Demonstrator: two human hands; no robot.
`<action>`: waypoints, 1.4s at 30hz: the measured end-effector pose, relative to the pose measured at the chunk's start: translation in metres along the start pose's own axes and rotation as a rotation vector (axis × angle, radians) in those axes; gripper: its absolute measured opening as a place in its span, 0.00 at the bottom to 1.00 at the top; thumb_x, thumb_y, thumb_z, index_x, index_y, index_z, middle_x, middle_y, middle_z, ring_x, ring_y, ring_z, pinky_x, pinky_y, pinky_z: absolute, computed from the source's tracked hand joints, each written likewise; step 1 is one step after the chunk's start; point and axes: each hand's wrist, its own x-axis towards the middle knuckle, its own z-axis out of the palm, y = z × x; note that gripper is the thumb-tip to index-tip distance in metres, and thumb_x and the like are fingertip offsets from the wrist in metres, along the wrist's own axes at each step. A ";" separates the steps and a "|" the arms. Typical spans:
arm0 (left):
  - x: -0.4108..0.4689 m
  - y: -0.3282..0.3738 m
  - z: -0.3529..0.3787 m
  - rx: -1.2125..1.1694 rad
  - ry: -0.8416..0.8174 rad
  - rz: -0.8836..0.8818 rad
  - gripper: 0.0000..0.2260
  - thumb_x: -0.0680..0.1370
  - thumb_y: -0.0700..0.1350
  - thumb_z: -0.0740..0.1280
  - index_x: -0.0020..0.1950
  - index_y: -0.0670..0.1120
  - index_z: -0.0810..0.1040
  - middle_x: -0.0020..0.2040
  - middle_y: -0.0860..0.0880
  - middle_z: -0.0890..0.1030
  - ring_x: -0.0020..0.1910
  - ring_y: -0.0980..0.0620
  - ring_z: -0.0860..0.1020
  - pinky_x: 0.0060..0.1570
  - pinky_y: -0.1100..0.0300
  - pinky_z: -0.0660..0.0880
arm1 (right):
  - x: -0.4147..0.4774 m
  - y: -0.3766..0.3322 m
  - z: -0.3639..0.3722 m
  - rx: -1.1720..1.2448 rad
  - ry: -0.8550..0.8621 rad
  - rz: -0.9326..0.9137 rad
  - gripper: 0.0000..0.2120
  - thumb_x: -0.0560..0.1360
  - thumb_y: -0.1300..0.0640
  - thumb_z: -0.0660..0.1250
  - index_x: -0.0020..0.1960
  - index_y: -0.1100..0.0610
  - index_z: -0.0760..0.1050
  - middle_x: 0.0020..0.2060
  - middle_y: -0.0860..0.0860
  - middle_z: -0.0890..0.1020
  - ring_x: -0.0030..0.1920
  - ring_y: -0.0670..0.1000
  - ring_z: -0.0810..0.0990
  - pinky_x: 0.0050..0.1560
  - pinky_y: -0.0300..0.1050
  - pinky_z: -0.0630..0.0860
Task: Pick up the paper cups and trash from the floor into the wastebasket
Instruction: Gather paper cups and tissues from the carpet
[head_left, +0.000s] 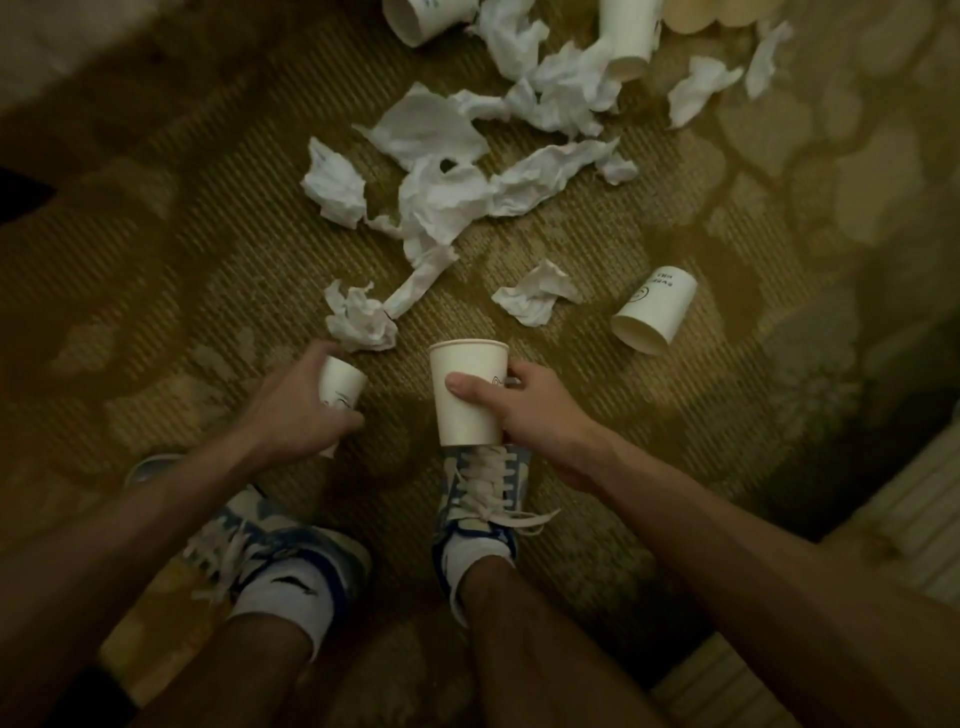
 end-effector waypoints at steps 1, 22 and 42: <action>-0.003 0.009 -0.001 -0.025 -0.020 0.030 0.32 0.68 0.46 0.77 0.68 0.55 0.67 0.56 0.46 0.76 0.44 0.52 0.76 0.40 0.57 0.74 | -0.004 -0.003 -0.004 0.007 -0.002 -0.003 0.27 0.69 0.45 0.77 0.62 0.55 0.75 0.53 0.52 0.83 0.49 0.51 0.85 0.48 0.50 0.83; -0.016 0.113 -0.005 -0.394 -0.628 0.401 0.16 0.78 0.60 0.57 0.56 0.54 0.78 0.41 0.56 0.84 0.37 0.60 0.81 0.34 0.68 0.76 | -0.018 -0.021 -0.060 -0.020 -0.180 0.060 0.30 0.65 0.41 0.66 0.64 0.52 0.73 0.54 0.58 0.81 0.49 0.55 0.79 0.48 0.50 0.76; 0.041 0.000 -0.079 -0.137 -0.595 0.054 0.16 0.77 0.60 0.60 0.57 0.54 0.80 0.37 0.58 0.84 0.34 0.62 0.82 0.28 0.70 0.73 | 0.089 -0.096 0.021 -0.862 0.239 -0.496 0.51 0.67 0.29 0.68 0.80 0.46 0.48 0.80 0.55 0.48 0.79 0.57 0.48 0.77 0.61 0.54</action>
